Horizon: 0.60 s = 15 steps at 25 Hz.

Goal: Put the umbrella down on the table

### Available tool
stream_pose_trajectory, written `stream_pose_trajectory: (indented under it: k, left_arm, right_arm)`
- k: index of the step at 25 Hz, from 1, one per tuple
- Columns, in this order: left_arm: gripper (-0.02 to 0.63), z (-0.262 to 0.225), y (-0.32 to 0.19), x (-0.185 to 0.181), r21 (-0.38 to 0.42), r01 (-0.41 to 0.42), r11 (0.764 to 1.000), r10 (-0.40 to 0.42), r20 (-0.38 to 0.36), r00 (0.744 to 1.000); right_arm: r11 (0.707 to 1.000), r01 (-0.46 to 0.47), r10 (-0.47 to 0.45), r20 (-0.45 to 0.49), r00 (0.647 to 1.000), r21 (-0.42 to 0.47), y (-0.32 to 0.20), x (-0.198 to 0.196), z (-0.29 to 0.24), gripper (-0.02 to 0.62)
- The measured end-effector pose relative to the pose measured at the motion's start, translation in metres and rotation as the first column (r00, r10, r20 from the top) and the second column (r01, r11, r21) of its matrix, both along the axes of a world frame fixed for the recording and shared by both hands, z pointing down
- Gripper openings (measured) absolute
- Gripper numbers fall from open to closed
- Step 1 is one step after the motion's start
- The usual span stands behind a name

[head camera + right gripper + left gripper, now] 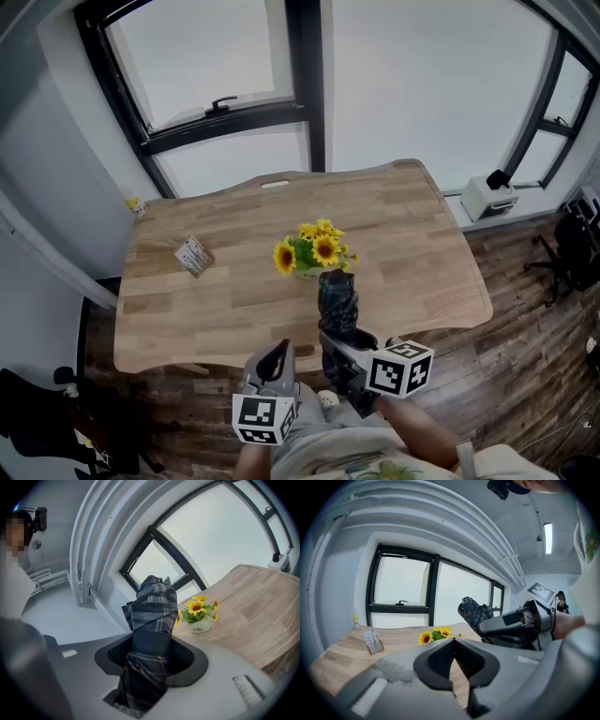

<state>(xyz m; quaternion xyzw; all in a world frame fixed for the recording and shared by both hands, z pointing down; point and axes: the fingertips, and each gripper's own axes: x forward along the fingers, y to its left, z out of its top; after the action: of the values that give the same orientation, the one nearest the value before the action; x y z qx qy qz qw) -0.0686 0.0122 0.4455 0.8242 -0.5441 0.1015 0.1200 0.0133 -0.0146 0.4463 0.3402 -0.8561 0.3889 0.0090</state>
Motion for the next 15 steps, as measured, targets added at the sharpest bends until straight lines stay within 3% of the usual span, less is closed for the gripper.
stream_pose_trajectory:
  k: [15]
  left_arm:
    - [0.005, 0.004, -0.008, -0.016, -0.005, 0.027, 1.0, -0.027, 0.002, 1.0]
  right_arm:
    - [0.999, 0.001, -0.002, -0.018, 1.0, -0.033, -0.013, -0.007, 0.02, 0.207]
